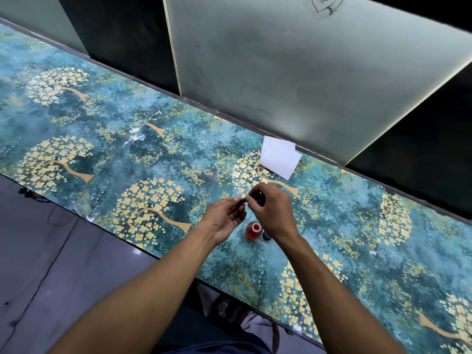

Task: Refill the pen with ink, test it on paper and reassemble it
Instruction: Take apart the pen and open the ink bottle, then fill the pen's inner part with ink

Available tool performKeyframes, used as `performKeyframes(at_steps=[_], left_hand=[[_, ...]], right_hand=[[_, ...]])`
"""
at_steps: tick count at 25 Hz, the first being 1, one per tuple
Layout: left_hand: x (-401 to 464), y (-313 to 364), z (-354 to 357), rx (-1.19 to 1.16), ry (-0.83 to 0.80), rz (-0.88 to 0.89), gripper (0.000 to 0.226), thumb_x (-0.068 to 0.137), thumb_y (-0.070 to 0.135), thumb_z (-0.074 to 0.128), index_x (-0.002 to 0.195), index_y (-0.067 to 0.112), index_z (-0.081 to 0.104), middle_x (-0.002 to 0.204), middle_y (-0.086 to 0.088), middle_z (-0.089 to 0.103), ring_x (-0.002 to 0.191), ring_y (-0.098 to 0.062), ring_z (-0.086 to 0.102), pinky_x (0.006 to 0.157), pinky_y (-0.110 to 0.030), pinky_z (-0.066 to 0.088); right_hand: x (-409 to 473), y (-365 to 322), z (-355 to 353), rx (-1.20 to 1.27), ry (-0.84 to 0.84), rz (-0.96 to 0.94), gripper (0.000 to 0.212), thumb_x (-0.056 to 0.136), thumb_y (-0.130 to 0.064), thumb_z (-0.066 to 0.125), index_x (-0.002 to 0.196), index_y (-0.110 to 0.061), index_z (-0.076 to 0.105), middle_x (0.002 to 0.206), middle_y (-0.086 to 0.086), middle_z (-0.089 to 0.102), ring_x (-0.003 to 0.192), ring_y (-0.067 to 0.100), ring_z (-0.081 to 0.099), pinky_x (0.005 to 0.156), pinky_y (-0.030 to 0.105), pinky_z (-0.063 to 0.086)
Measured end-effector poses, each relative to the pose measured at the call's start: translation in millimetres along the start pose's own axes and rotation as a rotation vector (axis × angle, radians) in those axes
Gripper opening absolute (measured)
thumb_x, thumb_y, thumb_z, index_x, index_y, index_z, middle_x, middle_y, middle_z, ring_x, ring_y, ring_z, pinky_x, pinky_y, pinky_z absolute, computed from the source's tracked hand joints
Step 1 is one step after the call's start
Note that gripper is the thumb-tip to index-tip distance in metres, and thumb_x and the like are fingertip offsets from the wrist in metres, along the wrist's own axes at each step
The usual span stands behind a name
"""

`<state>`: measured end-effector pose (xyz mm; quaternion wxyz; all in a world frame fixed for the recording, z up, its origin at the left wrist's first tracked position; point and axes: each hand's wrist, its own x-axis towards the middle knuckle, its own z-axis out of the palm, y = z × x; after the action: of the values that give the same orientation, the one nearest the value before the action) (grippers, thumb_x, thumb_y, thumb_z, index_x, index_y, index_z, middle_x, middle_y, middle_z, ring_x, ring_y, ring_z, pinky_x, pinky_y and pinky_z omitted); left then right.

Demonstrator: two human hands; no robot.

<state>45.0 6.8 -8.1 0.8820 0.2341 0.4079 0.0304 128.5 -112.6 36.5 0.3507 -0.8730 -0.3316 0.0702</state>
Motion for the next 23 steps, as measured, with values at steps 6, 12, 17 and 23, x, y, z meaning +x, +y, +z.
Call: performKeyframes(at_steps=[6,12,17,23], left_hand=[[6.8,3.7,-4.6,-0.059,0.068,0.064,0.008,0.088,0.000,0.067,0.094,0.003,0.063,0.075,-0.009,0.069,0.067,-0.016,0.066,0.076,-0.031,0.057],[5.0,14.6,-3.5,-0.035,0.045,0.124,0.013,0.083,-0.002,0.070,0.092,0.007,0.068,0.077,-0.005,0.071,0.072,-0.016,0.065,0.078,-0.030,0.051],[6.2,15.6,-6.1,0.019,0.149,0.147,0.015,0.083,-0.003,0.070,0.091,0.009,0.067,0.081,-0.008,0.074,0.075,-0.018,0.070,0.074,-0.030,0.052],[10.2,18.3,-22.5,-0.001,0.249,0.168,0.017,0.086,-0.008,0.066,0.091,0.009,0.063,0.093,-0.015,0.071,0.082,-0.025,0.071,0.087,-0.040,0.053]], right_hand=[[-3.2,5.3,4.7,0.009,-0.015,0.075,0.012,0.085,-0.023,0.078,0.085,-0.017,0.068,0.079,-0.003,0.068,0.071,0.013,0.064,0.069,0.038,0.057],[-6.2,8.1,10.9,-0.018,-0.058,0.143,0.012,0.085,-0.029,0.078,0.087,-0.024,0.067,0.078,-0.007,0.068,0.072,0.012,0.064,0.069,0.041,0.057],[-5.4,9.1,10.0,-0.127,-0.180,0.176,0.011,0.088,-0.034,0.072,0.097,-0.028,0.071,0.089,-0.007,0.070,0.079,0.015,0.064,0.072,0.039,0.057],[3.0,17.0,9.4,-0.271,-0.277,0.234,0.005,0.088,-0.031,0.068,0.091,-0.027,0.069,0.089,-0.003,0.073,0.081,0.023,0.067,0.078,0.042,0.056]])
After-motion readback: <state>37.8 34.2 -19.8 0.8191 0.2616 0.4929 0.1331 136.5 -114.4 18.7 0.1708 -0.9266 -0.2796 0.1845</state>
